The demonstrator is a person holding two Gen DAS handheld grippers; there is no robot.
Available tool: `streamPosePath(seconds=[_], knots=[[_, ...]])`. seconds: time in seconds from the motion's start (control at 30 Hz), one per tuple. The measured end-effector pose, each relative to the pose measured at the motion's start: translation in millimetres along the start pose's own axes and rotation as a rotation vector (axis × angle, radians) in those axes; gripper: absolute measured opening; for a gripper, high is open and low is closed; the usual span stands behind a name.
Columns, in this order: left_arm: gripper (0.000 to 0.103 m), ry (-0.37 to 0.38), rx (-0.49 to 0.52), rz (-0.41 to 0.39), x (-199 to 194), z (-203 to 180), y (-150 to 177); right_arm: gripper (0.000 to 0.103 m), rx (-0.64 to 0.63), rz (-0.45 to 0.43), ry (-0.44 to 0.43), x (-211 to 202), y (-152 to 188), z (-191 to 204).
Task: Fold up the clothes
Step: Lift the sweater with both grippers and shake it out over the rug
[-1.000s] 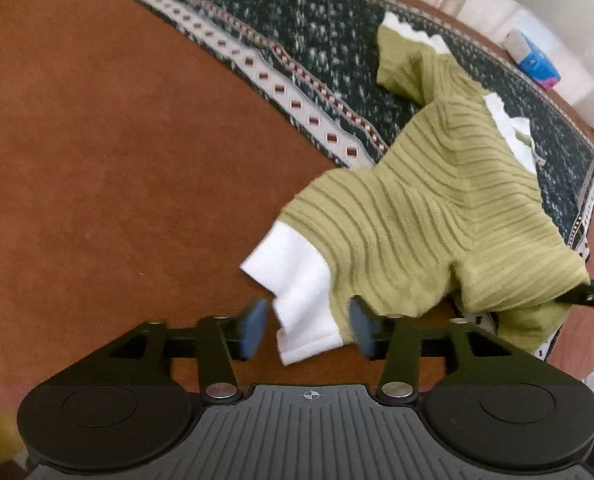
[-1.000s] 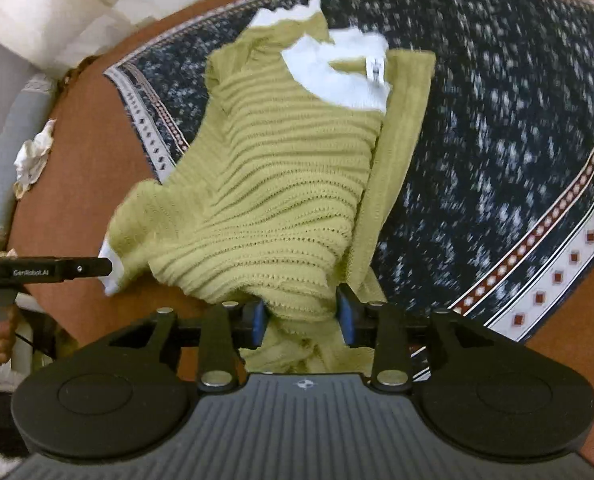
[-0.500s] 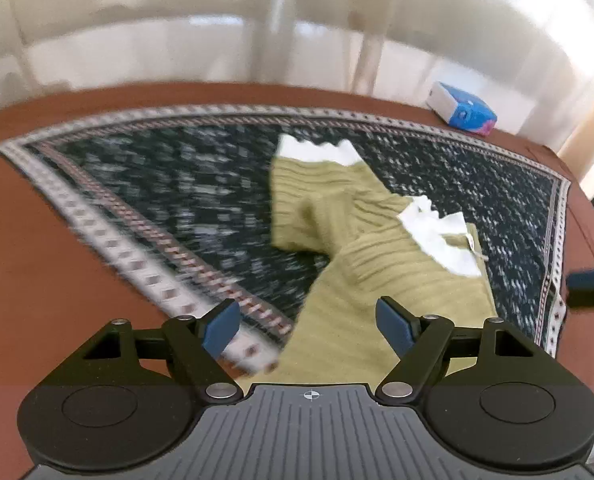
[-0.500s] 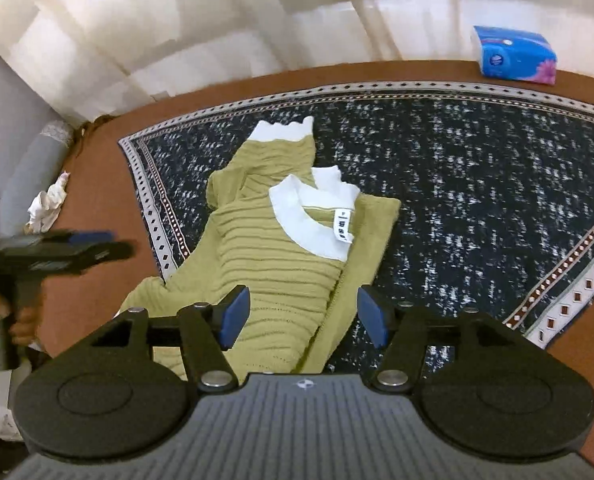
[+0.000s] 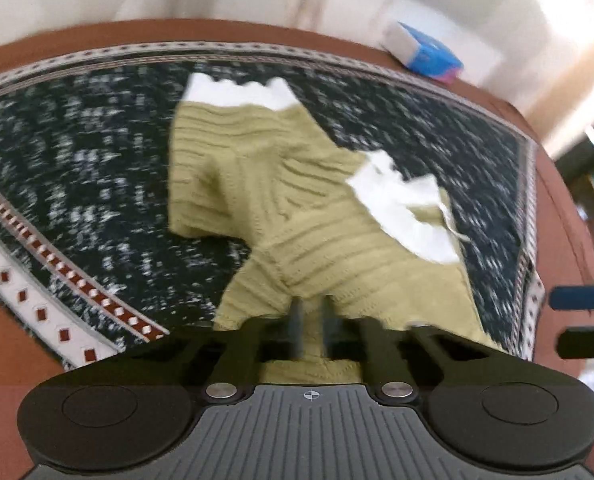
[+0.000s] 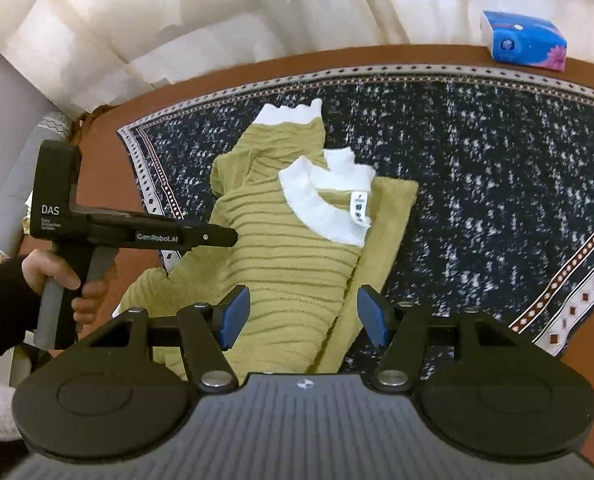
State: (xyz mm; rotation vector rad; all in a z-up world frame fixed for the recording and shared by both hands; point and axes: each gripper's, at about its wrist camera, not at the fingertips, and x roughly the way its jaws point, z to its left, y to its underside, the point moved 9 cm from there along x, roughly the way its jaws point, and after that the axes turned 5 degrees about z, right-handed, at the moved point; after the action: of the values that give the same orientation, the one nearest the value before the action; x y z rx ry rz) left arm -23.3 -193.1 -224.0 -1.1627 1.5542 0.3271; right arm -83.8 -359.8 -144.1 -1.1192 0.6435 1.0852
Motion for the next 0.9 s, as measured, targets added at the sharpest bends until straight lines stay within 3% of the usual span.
streamPosePath(seconds=[0.1,0.17,0.2,0.27,0.33,0.5,0.53,0.57,0.6,0.63,0.8,0.9], knots=[[0.0,0.053,0.057,-0.021,-10,-9,-1,0.064,-0.001,0.019,-0.005,8,4,11],[0.0,-0.006,0.121,-0.056,-17,-8,-2,0.064,-0.019,0.029,0.017,14,6,18],[0.022,-0.045,0.135,-0.07,-18,-4,-3,0.064,-0.023,0.029,0.028,15,7,20],[0.034,-0.095,0.113,-0.081,-15,10,-4,0.064,-0.02,0.03,0.036,15,6,24],[0.061,-0.121,0.083,-0.084,-10,23,-5,0.064,-0.02,0.027,0.046,16,6,28],[0.074,-0.035,0.074,-0.062,3,25,-10,0.064,-0.013,0.033,0.093,17,9,32],[0.069,-0.024,0.084,-0.052,7,23,-9,0.064,-0.005,0.033,0.101,18,9,31],[0.055,-0.005,0.092,-0.036,9,21,-6,0.064,0.003,0.033,0.111,18,10,31],[0.009,0.022,0.096,-0.017,10,19,-3,0.064,0.008,0.031,0.12,17,10,31],[0.003,0.043,0.097,-0.006,10,18,0,0.064,0.012,0.028,0.126,17,9,31],[0.002,0.152,0.151,-0.061,-25,0,14,0.064,0.037,0.005,0.143,15,2,31],[0.002,0.194,0.186,-0.079,-40,-16,25,0.064,0.095,-0.007,0.107,19,-4,33]])
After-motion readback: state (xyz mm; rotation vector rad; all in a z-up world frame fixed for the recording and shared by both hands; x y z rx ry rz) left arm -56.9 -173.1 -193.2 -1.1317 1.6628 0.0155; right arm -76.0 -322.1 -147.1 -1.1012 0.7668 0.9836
